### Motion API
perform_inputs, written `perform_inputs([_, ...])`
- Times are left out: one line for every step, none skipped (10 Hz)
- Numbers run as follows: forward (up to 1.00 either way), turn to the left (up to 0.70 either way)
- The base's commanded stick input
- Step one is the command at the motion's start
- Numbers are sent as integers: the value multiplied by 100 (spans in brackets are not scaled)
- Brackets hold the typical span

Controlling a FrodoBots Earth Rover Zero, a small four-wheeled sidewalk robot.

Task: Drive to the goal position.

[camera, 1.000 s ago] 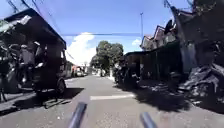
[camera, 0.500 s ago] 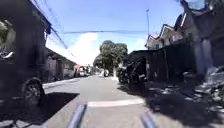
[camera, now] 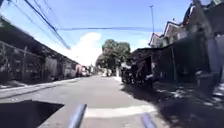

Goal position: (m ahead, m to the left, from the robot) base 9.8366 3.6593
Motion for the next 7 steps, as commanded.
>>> perform_inputs([100, 3])
perform_inputs([100, 7])
perform_inputs([100, 0])
perform_inputs([100, 0])
perform_inputs([100, 0])
perform_inputs([100, 6])
perform_inputs([100, 4])
